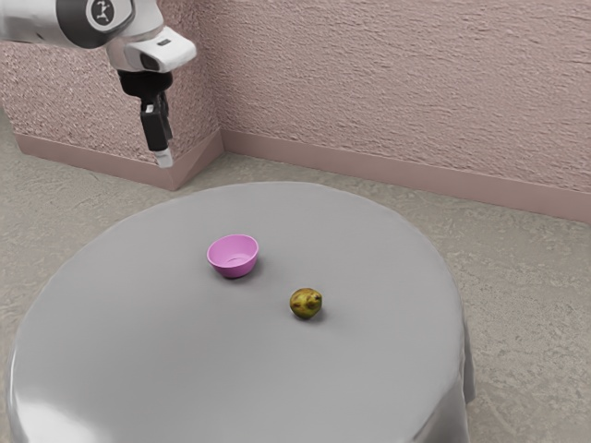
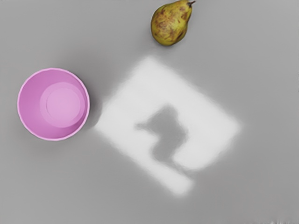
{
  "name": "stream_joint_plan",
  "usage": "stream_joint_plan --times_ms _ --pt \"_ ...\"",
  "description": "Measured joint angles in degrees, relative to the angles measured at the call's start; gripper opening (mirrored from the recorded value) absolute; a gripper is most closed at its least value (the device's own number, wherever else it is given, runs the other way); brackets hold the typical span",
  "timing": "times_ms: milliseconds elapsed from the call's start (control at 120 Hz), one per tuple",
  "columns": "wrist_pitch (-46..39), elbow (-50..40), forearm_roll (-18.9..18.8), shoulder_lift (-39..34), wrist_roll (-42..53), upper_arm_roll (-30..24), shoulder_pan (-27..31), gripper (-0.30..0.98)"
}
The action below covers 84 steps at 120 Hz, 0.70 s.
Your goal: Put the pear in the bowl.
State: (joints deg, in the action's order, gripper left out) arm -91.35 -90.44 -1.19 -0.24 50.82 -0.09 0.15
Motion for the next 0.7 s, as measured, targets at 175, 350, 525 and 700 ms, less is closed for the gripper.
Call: stream_joint_plan --times_ms 175,350,525,700 --pt "-0.01 -0.02 0.02 0.08 1.09 -0.07 0.06 0.69" --pt "-0.04 -0.01 0.0 1.35 2.21 -0.22 0.19 0.69" --pt "-1.43 -0.03 1.94 5.78 7.77 -0.43 -2.08 0.69" --pt "-3.98 -0.16 3.99 10.09 14.05 -0.9 -7.52 0.69"
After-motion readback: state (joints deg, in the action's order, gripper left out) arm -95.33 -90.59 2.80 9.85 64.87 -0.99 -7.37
